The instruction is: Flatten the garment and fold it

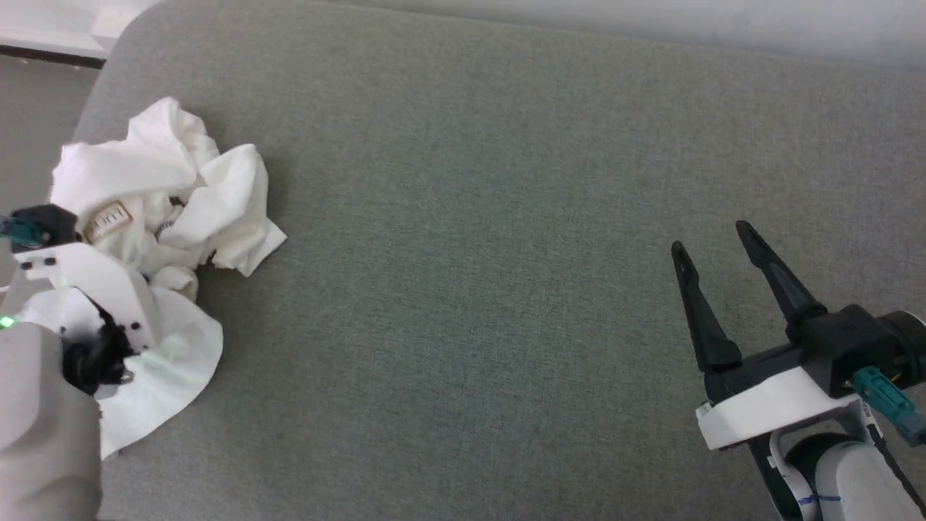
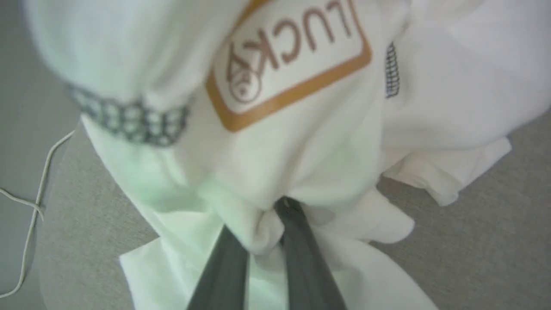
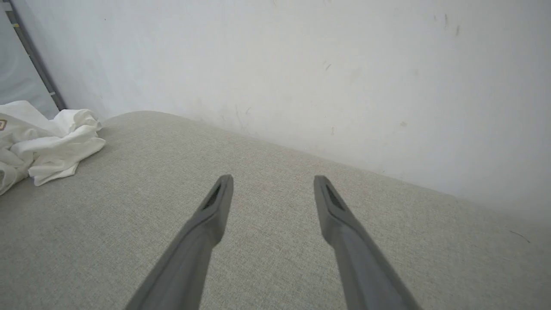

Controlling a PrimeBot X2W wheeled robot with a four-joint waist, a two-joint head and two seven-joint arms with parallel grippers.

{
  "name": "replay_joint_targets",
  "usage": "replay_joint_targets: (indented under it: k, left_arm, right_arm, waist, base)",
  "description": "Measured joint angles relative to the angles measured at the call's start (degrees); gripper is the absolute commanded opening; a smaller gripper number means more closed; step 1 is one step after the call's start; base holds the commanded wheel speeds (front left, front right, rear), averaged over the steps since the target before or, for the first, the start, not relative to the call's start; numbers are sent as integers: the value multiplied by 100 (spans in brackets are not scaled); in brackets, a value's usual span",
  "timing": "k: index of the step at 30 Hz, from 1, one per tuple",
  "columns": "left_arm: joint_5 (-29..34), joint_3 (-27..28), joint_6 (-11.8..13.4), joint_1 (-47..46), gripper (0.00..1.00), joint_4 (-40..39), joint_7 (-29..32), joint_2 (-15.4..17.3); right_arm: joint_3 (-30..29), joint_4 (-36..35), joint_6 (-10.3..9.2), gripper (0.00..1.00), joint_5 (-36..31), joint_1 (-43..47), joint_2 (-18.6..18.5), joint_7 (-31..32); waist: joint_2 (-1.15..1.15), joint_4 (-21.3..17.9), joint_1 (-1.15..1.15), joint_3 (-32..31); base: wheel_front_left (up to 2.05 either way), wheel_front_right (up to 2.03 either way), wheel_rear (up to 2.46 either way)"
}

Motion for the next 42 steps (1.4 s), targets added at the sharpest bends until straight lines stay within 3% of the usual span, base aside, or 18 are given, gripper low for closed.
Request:
replay_joint_targets:
  k: [11, 16, 20, 32, 42]
  left_arm:
    - [679, -277, 63, -935, 0, -486, -2092, 864]
    - [856, -491, 62, -1437, 0, -851, -3029, 868]
    - [947, -667, 48, -1660, 0, -1071, -3375, 798]
    - [751, -1212, 7, -1588, 0, -2381, -3210, -79]
    - [136, -1780, 148, -393, 0, -3796, -2815, -1188]
  right_arm:
    - [-140, 175, 0, 100, 12, 164, 274, -304]
    - [-268, 156, 0, 100, 11, 177, 322, -383]
    - [-410, 82, 0, 100, 36, 302, 332, -385]
    - [-804, -326, -1, 100, 219, 616, 338, -151]
    - [-923, -460, -4, 100, 327, 788, 341, -18]
  waist:
    - [0, 150, -1, -704]
    - [0, 138, -2, -1068]
    - [0, 26, -2, -1307]
    - [0, -931, -1, -1632]
    - [0, -1953, -1, -1712]
  base:
    - [0, 0, 0]
    - [0, 0, 0]
    - [0, 0, 0]
    - [0, 0, 0]
    - [0, 0, 0]
